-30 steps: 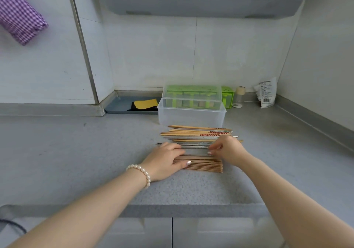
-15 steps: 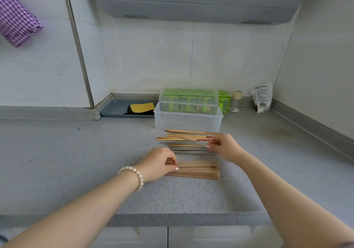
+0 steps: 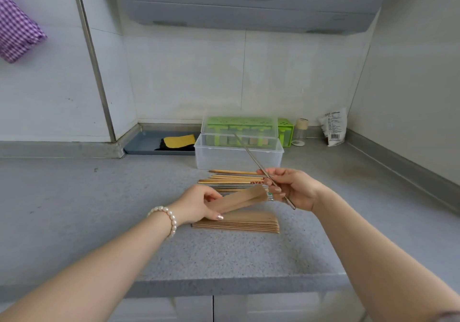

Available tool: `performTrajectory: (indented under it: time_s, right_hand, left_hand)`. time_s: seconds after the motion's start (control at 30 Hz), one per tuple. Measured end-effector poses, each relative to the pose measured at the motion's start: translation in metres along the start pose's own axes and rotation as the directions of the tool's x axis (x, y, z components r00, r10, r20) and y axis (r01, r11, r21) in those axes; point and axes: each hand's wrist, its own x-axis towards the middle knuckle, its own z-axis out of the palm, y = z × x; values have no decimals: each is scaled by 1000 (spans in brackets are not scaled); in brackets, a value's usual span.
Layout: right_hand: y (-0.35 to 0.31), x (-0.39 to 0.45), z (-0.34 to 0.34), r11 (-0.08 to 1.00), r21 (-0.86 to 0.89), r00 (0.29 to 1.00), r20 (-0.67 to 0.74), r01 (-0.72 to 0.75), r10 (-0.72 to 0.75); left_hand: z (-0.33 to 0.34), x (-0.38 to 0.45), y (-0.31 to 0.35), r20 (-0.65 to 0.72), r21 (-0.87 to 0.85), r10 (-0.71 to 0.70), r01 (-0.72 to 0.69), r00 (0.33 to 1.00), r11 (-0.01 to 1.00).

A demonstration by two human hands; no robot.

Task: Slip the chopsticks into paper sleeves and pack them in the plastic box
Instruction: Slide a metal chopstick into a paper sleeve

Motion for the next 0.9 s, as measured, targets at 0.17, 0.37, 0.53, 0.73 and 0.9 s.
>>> performTrajectory:
  time_s: [0.17,0.37,0.53,0.73,0.9]
  right_hand:
    - [-1,-5,-1,999,23,999,-34,44,-43]
    - [1,-9,0,975,122,979,-102,187,-175]
    - [-1,-9,-1,911,20,863,-329,412,-383]
    - [4,-8,14,884,-253,759,-455,392,-466]
    - [9,-10,32,825,-394,789,-306,405,-533]
  left_hand:
    - [-3,1,-4,-27,-39,2,-3,1000,999]
    - [-1,-1,-5,-50,-73,20,-24,999,997]
    - [1,-3,-5,-95,-99,20,-30,995,995]
    - [2,-11,1,-205,-64,118,-134,972,989]
    - [1,-15,10,-228,-42,141,-155,963,987]
